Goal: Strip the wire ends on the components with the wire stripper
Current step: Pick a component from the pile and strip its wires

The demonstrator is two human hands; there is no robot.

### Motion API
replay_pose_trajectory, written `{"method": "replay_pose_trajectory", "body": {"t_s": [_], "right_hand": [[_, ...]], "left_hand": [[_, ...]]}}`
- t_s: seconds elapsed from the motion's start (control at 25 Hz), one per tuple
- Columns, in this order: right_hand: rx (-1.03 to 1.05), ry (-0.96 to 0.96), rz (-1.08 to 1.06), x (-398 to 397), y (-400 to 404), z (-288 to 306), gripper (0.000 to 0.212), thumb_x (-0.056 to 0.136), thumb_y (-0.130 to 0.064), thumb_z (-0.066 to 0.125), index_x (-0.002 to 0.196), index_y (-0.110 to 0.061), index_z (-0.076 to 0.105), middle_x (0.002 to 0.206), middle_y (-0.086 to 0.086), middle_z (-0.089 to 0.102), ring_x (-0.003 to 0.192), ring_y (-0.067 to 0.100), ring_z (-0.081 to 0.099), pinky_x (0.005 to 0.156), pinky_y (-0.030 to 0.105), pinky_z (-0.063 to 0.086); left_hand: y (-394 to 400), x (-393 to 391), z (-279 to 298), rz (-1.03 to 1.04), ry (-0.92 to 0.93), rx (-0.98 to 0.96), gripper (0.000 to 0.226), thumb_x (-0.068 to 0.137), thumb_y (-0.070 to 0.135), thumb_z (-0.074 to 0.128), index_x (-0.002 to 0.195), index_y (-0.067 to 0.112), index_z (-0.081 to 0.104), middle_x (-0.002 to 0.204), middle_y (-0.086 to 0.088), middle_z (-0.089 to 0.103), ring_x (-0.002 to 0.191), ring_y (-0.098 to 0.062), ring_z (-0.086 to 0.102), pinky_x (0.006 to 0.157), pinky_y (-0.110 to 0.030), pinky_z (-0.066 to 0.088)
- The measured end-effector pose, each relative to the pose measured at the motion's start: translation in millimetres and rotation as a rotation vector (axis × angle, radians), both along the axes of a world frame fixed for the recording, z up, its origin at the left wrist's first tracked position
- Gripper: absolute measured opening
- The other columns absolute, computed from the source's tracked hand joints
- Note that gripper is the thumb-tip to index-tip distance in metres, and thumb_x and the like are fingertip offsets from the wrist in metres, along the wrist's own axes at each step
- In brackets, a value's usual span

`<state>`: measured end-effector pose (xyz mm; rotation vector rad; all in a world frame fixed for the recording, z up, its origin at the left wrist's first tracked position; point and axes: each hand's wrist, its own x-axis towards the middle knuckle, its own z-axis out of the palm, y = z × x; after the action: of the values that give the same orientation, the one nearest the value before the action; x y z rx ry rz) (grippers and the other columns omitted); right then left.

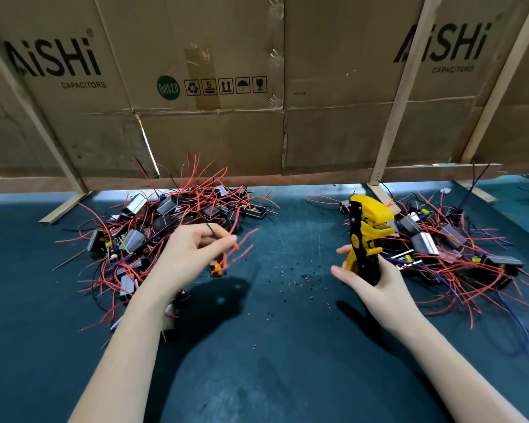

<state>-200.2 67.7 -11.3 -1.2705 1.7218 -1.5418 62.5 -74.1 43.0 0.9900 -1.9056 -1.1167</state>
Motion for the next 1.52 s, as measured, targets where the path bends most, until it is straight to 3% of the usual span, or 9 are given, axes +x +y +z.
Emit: {"method": "replay_pose_trajectory", "body": {"t_s": [0.16, 0.28, 0.48, 0.6, 0.76, 0.92, 1.16, 1.32, 1.52], "right_hand": [[0.031, 0.157, 0.023, 1.2, 1.7, 0.6, 0.037, 0.08, -0.051, 0.071, 0.081, -0.017, 0.056, 0.074, 0.004, 0.057, 0.069, 0.015, 0.049, 0.069, 0.031, 0.039], [0.001, 0.415, -0.082, -2.0, 2.6, 0.5, 0.032, 0.084, -0.049, 0.07, 0.078, -0.024, 0.053, 0.07, -0.002, 0.056, 0.069, 0.012, 0.049, 0.064, 0.027, 0.038], [0.012, 0.731, -0.284, -7.0, 0.7, 1.4, 0.035, 0.077, -0.041, 0.075, 0.085, -0.014, 0.054, 0.078, 0.0, 0.055, 0.074, 0.023, 0.051, 0.066, 0.035, 0.037], [0.02, 0.774, -0.358, -9.9, 0.1, 0.3, 0.04, 0.077, -0.043, 0.075, 0.087, -0.009, 0.056, 0.079, 0.004, 0.056, 0.075, 0.03, 0.053, 0.069, 0.042, 0.044], [0.035, 0.778, -0.426, -10.7, 0.1, -1.0, 0.042, 0.079, -0.049, 0.069, 0.088, -0.01, 0.056, 0.079, 0.005, 0.055, 0.076, 0.031, 0.053, 0.07, 0.043, 0.043], [0.066, 0.821, -0.516, -11.4, -1.7, -1.4, 0.044, 0.078, -0.048, 0.072, 0.087, -0.008, 0.057, 0.078, 0.007, 0.056, 0.076, 0.035, 0.053, 0.071, 0.042, 0.04], [0.092, 1.068, -0.54, -9.2, -0.4, -3.4, 0.055, 0.062, -0.041, 0.085, 0.092, -0.003, 0.06, 0.082, 0.013, 0.058, 0.078, 0.036, 0.054, 0.071, 0.044, 0.041], [0.059, 1.09, -0.513, -1.5, -1.0, -2.4, 0.055, 0.063, -0.049, 0.071, 0.093, -0.004, 0.06, 0.083, 0.011, 0.056, 0.079, 0.035, 0.052, 0.071, 0.043, 0.041], [0.031, 1.077, -0.509, -0.5, -0.8, -0.6, 0.056, 0.062, -0.048, 0.062, 0.094, -0.003, 0.061, 0.083, 0.01, 0.058, 0.079, 0.035, 0.055, 0.071, 0.042, 0.041]], "left_hand": [[15.2, -19.2, -4.3, -0.282, 0.022, -0.016, 0.015, 0.094, 0.009, 0.062, 0.083, 0.002, 0.068, 0.071, -0.013, 0.068, 0.065, -0.018, 0.062, 0.065, -0.026, 0.049], [23.1, -30.8, -9.1, -0.33, 0.027, -0.064, 0.017, 0.089, 0.021, 0.061, 0.078, 0.01, 0.068, 0.081, -0.014, 0.066, 0.073, -0.025, 0.057, 0.071, -0.037, 0.047], [37.9, -51.0, -17.5, -0.431, 0.125, 0.144, 0.019, 0.087, 0.017, 0.054, 0.069, 0.014, 0.058, 0.066, 0.006, 0.057, 0.065, -0.009, 0.049, 0.066, -0.018, 0.043], [43.0, -55.0, -22.0, -0.483, 0.137, 0.155, 0.026, 0.092, 0.018, 0.053, 0.068, 0.009, 0.06, 0.064, 0.003, 0.058, 0.061, -0.011, 0.049, 0.065, -0.02, 0.043], [43.9, -54.8, -25.2, -0.501, 0.084, 0.171, 0.018, 0.093, 0.016, 0.05, 0.098, 0.007, 0.065, 0.049, -0.001, 0.05, 0.044, -0.011, 0.042, 0.055, -0.019, 0.038], [45.3, -56.3, -24.7, -0.493, 0.084, 0.147, 0.025, 0.096, 0.026, 0.052, 0.084, 0.008, 0.066, 0.048, 0.003, 0.048, 0.044, -0.01, 0.038, 0.052, -0.02, 0.034], [51.0, -60.5, -24.9, -0.441, 0.127, 0.16, 0.026, 0.094, 0.024, 0.054, 0.074, 0.015, 0.068, 0.056, -0.008, 0.044, 0.051, -0.019, 0.031, 0.049, -0.029, 0.024], [54.3, -64.4, -26.6, -0.33, 0.118, 0.176, 0.03, 0.096, 0.015, 0.052, 0.072, 0.013, 0.068, 0.053, -0.005, 0.057, 0.043, -0.016, 0.044, 0.046, -0.019, 0.038], [56.8, -66.4, -27.8, -0.276, 0.091, 0.219, 0.03, 0.098, 0.013, 0.05, 0.073, 0.01, 0.068, 0.056, -0.01, 0.064, 0.041, -0.018, 0.054, 0.042, -0.018, 0.038]]}}
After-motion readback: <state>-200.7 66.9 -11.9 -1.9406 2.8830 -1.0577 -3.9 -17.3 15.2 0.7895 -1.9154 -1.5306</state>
